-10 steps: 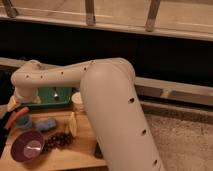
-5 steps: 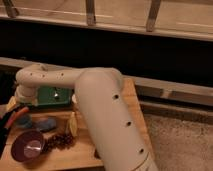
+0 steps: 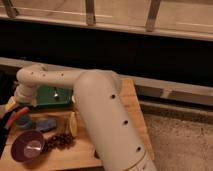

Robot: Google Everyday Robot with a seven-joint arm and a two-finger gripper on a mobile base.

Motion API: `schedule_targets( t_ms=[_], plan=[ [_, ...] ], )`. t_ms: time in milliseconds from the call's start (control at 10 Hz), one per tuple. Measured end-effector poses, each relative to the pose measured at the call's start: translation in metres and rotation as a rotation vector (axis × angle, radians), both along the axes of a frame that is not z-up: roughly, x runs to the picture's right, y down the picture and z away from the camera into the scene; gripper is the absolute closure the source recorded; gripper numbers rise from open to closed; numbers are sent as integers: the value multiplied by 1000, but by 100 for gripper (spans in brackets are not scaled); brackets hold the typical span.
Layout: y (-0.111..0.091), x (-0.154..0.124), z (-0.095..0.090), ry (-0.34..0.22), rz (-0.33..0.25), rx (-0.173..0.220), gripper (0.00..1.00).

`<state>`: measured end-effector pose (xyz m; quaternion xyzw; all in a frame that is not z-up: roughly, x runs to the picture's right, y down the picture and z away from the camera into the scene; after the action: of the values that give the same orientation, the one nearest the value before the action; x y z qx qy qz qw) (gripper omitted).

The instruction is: Place pepper in purple bowl

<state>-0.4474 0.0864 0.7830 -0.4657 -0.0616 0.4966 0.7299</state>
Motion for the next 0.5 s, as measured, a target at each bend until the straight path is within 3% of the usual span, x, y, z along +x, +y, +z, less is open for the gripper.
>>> schedule_targets(
  t_ms=[500],
  plan=[
    [22,-13,4,-6,-48,-46,20]
  ],
)
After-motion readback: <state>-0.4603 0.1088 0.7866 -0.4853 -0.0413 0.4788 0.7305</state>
